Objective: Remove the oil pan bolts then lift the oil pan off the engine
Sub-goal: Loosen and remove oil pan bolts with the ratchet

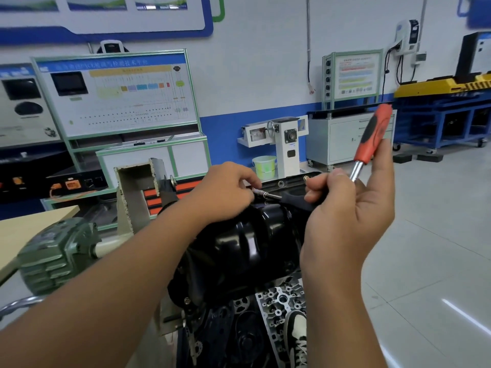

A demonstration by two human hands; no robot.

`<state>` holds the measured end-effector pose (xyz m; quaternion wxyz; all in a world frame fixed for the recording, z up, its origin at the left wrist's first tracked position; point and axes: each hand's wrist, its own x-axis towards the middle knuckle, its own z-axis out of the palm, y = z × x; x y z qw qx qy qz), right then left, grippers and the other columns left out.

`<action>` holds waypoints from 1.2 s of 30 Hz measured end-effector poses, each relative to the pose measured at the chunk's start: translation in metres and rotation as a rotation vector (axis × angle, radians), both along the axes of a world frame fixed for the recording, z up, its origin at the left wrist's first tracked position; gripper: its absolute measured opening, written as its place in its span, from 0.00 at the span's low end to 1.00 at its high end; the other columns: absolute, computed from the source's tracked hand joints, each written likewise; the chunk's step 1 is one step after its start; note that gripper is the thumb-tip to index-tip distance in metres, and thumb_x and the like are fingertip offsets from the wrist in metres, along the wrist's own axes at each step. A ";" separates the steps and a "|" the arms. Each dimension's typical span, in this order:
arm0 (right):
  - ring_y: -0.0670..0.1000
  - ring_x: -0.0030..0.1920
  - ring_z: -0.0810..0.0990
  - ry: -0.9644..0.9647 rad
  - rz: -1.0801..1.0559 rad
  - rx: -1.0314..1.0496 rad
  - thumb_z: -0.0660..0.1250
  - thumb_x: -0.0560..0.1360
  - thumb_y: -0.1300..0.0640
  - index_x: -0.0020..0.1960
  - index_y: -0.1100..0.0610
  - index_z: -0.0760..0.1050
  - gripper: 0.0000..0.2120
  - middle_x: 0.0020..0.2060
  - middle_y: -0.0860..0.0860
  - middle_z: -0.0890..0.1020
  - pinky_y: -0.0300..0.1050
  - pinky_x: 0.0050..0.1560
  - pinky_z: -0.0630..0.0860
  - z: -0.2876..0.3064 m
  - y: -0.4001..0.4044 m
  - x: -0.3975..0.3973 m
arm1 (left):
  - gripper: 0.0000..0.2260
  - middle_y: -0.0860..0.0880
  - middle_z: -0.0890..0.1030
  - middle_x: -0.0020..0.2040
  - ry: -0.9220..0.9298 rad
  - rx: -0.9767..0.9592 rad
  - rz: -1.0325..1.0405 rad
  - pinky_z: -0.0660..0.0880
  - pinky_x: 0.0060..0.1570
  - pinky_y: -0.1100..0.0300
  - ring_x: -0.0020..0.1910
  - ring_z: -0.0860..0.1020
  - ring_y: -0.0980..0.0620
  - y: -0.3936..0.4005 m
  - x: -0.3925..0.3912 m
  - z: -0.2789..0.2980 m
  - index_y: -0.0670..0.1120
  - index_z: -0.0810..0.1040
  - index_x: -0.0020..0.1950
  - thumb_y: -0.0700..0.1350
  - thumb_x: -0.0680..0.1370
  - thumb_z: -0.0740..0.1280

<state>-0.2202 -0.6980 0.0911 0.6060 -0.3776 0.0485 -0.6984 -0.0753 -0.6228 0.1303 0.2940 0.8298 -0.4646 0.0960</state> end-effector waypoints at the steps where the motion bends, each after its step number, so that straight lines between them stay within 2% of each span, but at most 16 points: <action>1: 0.45 0.31 0.76 -0.011 0.005 0.019 0.59 0.79 0.69 0.80 0.46 0.65 0.33 0.30 0.48 0.80 0.40 0.38 0.78 -0.001 0.000 0.000 | 0.14 0.55 0.79 0.32 -0.009 0.002 -0.028 0.69 0.33 0.73 0.32 0.75 0.63 0.005 -0.008 -0.002 0.59 0.83 0.45 0.38 0.76 0.67; 4: 0.46 0.31 0.77 -0.024 0.010 0.050 0.60 0.79 0.67 0.80 0.45 0.64 0.33 0.30 0.49 0.81 0.42 0.39 0.79 -0.002 0.002 0.000 | 0.09 0.55 0.79 0.39 -0.128 -0.062 -0.126 0.69 0.38 0.66 0.38 0.75 0.60 0.014 -0.037 -0.014 0.57 0.84 0.55 0.47 0.77 0.69; 5: 0.46 0.31 0.78 -0.033 0.005 0.061 0.60 0.79 0.67 0.80 0.45 0.64 0.33 0.30 0.49 0.81 0.42 0.39 0.79 -0.002 0.003 0.001 | 0.11 0.56 0.77 0.42 -0.209 -0.053 -0.146 0.70 0.41 0.62 0.40 0.75 0.59 0.015 -0.047 -0.018 0.56 0.82 0.59 0.52 0.77 0.68; 7: 0.47 0.32 0.78 -0.049 -0.007 0.072 0.60 0.79 0.68 0.80 0.45 0.64 0.33 0.31 0.50 0.81 0.43 0.40 0.79 -0.002 0.005 0.002 | 0.22 0.56 0.74 0.48 -0.342 0.021 -0.135 0.74 0.45 0.55 0.46 0.75 0.55 0.014 -0.063 -0.023 0.55 0.78 0.66 0.62 0.75 0.62; 9: 0.47 0.32 0.78 -0.036 0.009 0.074 0.60 0.80 0.68 0.80 0.45 0.64 0.33 0.32 0.51 0.81 0.42 0.41 0.79 -0.003 0.005 0.003 | 0.26 0.57 0.74 0.51 -0.392 0.074 -0.098 0.75 0.48 0.53 0.50 0.76 0.52 0.009 -0.068 -0.022 0.58 0.73 0.70 0.65 0.74 0.57; 11: 0.47 0.32 0.77 -0.013 0.040 0.093 0.60 0.79 0.68 0.79 0.44 0.65 0.33 0.31 0.51 0.80 0.42 0.41 0.79 -0.003 0.004 0.004 | 0.20 0.55 0.77 0.51 -0.456 0.067 -0.078 0.76 0.47 0.51 0.50 0.77 0.50 0.002 -0.070 -0.021 0.60 0.73 0.67 0.62 0.76 0.60; 13: 0.46 0.31 0.77 -0.007 0.072 0.130 0.60 0.78 0.68 0.78 0.43 0.67 0.33 0.30 0.51 0.80 0.42 0.42 0.79 -0.002 0.001 0.004 | 0.13 0.53 0.78 0.46 -0.573 0.019 -0.042 0.76 0.41 0.51 0.45 0.79 0.48 -0.006 -0.074 -0.023 0.57 0.77 0.60 0.57 0.77 0.62; 16: 0.47 0.30 0.75 -0.013 0.129 0.206 0.61 0.76 0.68 0.74 0.41 0.71 0.33 0.29 0.50 0.80 0.46 0.43 0.78 0.001 -0.008 -0.001 | 0.10 0.51 0.79 0.38 -0.710 -0.127 -0.028 0.70 0.29 0.55 0.35 0.78 0.46 -0.015 -0.081 -0.035 0.49 0.81 0.48 0.51 0.76 0.62; 19: 0.49 0.31 0.75 0.030 0.133 0.224 0.62 0.75 0.66 0.72 0.39 0.73 0.32 0.30 0.49 0.81 0.51 0.46 0.78 0.002 -0.010 -0.004 | 0.08 0.49 0.78 0.35 -0.786 -0.259 -0.013 0.69 0.28 0.53 0.32 0.76 0.45 -0.020 -0.082 -0.044 0.46 0.80 0.42 0.46 0.75 0.63; 22: 0.50 0.33 0.76 0.038 0.115 0.206 0.62 0.76 0.66 0.72 0.38 0.72 0.32 0.31 0.50 0.81 0.55 0.51 0.78 0.001 -0.002 -0.005 | 0.07 0.48 0.78 0.36 -0.796 -0.227 0.014 0.72 0.29 0.52 0.33 0.77 0.45 -0.020 -0.085 -0.049 0.46 0.81 0.44 0.44 0.74 0.64; 26: 0.49 0.33 0.75 0.036 0.171 0.132 0.61 0.78 0.68 0.74 0.41 0.70 0.31 0.32 0.52 0.80 0.47 0.42 0.78 0.001 -0.002 -0.005 | 0.03 0.48 0.77 0.36 -0.764 -0.188 0.086 0.71 0.30 0.53 0.33 0.75 0.45 -0.019 -0.090 -0.052 0.45 0.79 0.43 0.42 0.72 0.67; 28: 0.49 0.34 0.76 0.045 0.190 0.109 0.60 0.79 0.68 0.73 0.40 0.70 0.30 0.33 0.52 0.81 0.47 0.43 0.78 0.001 -0.005 -0.005 | 0.04 0.48 0.78 0.37 -0.741 -0.188 0.077 0.72 0.30 0.53 0.34 0.76 0.45 -0.018 -0.091 -0.051 0.45 0.79 0.43 0.43 0.72 0.66; 31: 0.51 0.39 0.83 0.097 0.173 0.072 0.61 0.80 0.67 0.74 0.40 0.67 0.29 0.39 0.53 0.86 0.53 0.53 0.82 0.001 -0.005 -0.006 | 0.06 0.48 0.80 0.40 -0.680 -0.146 0.041 0.70 0.31 0.55 0.38 0.78 0.44 -0.016 -0.087 -0.045 0.46 0.80 0.47 0.46 0.73 0.67; 33: 0.53 0.47 0.86 0.143 0.164 0.045 0.62 0.81 0.63 0.76 0.40 0.65 0.28 0.44 0.53 0.88 0.57 0.59 0.81 -0.001 -0.005 -0.007 | 0.11 0.50 0.80 0.44 -0.594 -0.095 -0.003 0.70 0.34 0.54 0.42 0.79 0.45 -0.013 -0.084 -0.038 0.48 0.79 0.52 0.50 0.75 0.63; 36: 0.54 0.50 0.85 0.133 0.182 0.049 0.62 0.82 0.62 0.77 0.43 0.63 0.27 0.49 0.54 0.88 0.57 0.58 0.81 -0.003 -0.005 -0.010 | 0.13 0.53 0.80 0.48 -0.478 -0.014 -0.115 0.73 0.40 0.52 0.47 0.78 0.47 -0.008 -0.077 -0.027 0.53 0.77 0.56 0.54 0.77 0.58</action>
